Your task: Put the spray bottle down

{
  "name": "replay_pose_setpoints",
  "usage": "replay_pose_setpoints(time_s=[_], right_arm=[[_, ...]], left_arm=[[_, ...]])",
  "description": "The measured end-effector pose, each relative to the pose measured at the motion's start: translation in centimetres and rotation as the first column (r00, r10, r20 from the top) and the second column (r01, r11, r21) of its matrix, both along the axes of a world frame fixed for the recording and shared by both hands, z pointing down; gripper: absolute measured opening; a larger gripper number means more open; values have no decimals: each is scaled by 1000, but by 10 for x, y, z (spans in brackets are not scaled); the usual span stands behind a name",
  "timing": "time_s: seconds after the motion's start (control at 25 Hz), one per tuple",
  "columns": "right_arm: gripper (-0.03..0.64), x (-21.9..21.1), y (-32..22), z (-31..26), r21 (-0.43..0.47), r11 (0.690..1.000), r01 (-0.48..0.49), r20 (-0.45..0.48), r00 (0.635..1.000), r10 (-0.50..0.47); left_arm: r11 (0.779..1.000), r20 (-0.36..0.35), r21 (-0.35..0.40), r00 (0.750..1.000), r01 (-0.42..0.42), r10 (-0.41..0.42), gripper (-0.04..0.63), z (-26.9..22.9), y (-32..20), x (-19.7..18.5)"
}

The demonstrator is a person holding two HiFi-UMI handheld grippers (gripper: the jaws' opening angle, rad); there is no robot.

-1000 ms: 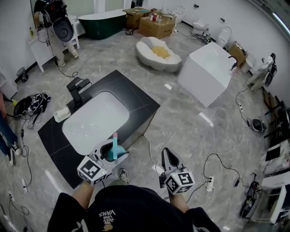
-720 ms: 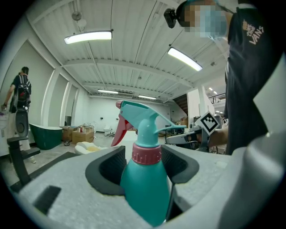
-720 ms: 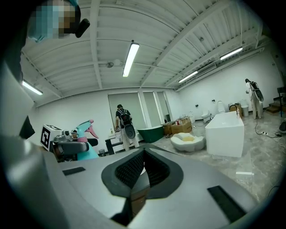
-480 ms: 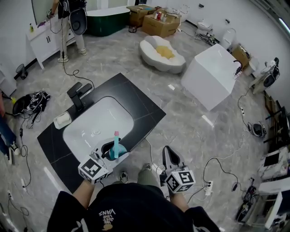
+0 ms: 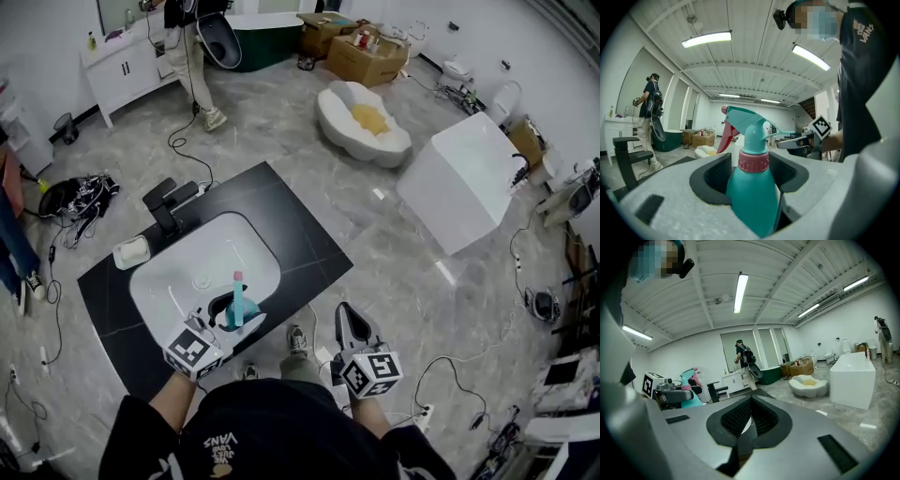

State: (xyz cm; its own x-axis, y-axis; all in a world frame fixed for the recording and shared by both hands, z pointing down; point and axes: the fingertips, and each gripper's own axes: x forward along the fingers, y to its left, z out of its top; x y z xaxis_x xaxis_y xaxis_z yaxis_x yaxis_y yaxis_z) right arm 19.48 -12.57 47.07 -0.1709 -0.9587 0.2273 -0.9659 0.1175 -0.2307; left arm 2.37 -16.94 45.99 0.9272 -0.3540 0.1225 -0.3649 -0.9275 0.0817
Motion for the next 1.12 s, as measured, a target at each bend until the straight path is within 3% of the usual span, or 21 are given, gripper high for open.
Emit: replay_pose_setpoints(time_s=[0.36, 0.6, 0.76, 0.92, 1.12], right_arm=[[5, 30, -67, 6, -36, 989, 145, 2, 989, -145], [5, 44, -97, 25, -72, 973, 221, 25, 975, -220], [5, 55, -111, 34, -87, 960, 265, 34, 964, -263], [5, 69, -124, 39, -94, 954, 286, 35, 958, -284], [5, 80, -136, 44, -107, 940, 324, 38, 946, -322]], left_arm=[[984, -42, 40, 984, 174, -173, 259, -5, -70, 34], [970, -7, 83, 973, 229, -229, 259, 8, -110, 58], [951, -2, 79, 954, 298, -298, 259, 18, -135, 71], [946, -12, 72, 949, 316, -316, 259, 31, -154, 89], [924, 5, 92, 928, 371, -373, 259, 53, -180, 104]])
